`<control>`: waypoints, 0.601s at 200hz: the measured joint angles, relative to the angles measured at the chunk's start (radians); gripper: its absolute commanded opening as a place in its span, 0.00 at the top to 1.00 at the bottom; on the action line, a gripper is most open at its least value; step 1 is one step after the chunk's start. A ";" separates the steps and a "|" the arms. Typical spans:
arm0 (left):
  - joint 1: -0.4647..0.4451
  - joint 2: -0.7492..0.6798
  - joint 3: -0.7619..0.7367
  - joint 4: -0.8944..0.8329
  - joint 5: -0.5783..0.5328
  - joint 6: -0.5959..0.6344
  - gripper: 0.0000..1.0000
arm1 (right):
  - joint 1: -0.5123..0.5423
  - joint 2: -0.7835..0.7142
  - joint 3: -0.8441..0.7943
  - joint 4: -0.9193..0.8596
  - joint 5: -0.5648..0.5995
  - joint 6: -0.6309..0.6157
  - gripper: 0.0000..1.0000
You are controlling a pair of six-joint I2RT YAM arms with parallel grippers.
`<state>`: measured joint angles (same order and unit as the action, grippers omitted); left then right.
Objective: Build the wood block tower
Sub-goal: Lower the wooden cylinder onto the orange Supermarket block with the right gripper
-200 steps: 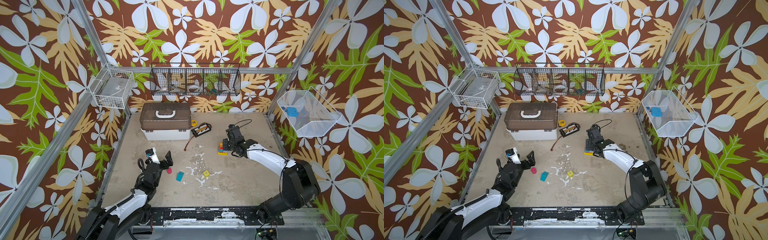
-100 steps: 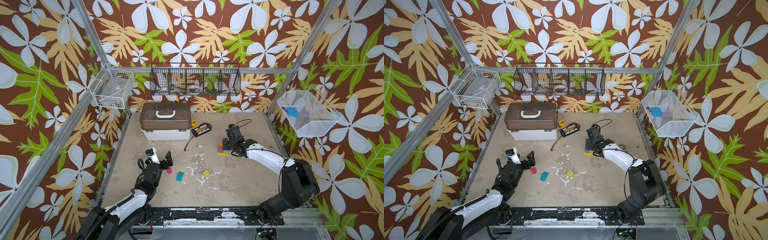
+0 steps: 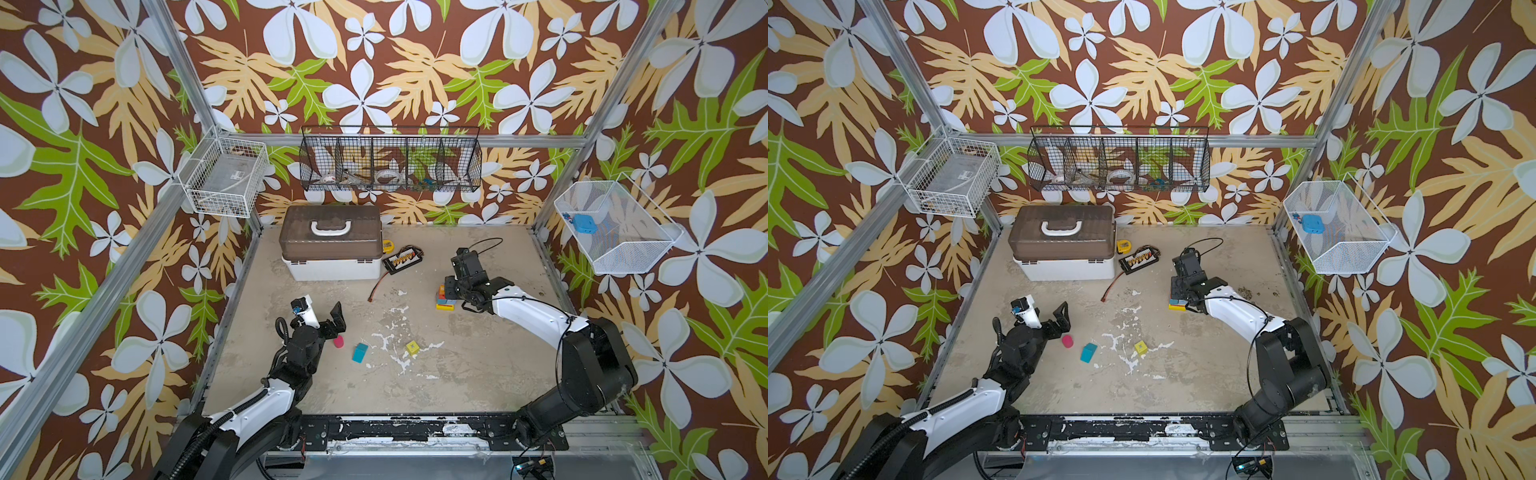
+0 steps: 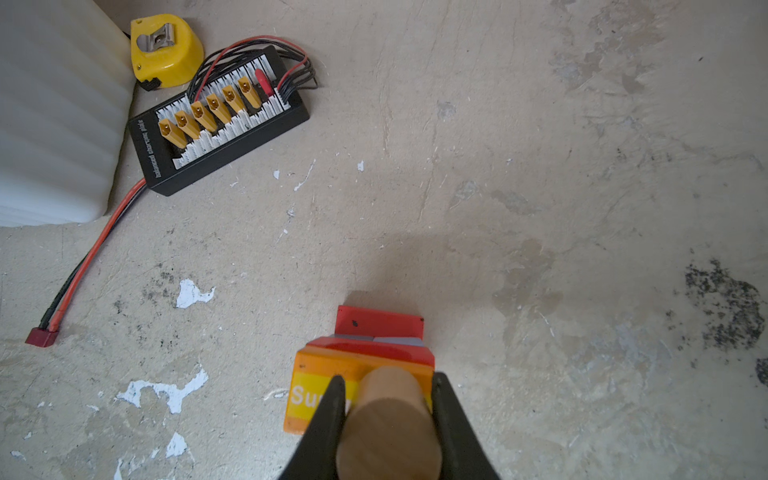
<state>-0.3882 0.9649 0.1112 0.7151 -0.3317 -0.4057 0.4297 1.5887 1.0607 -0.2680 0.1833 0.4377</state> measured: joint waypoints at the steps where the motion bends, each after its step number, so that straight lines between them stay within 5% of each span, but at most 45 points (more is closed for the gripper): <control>1: 0.000 0.000 0.000 0.000 0.000 0.000 0.00 | 0.000 0.000 0.000 0.000 0.000 0.000 0.77; 120: 0.000 -0.002 0.000 0.000 0.000 0.000 0.00 | -0.008 0.001 0.000 0.005 -0.003 0.003 0.58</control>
<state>-0.3882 0.9630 0.1108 0.7151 -0.3317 -0.4057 0.4221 1.5898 1.0611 -0.2634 0.1799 0.4408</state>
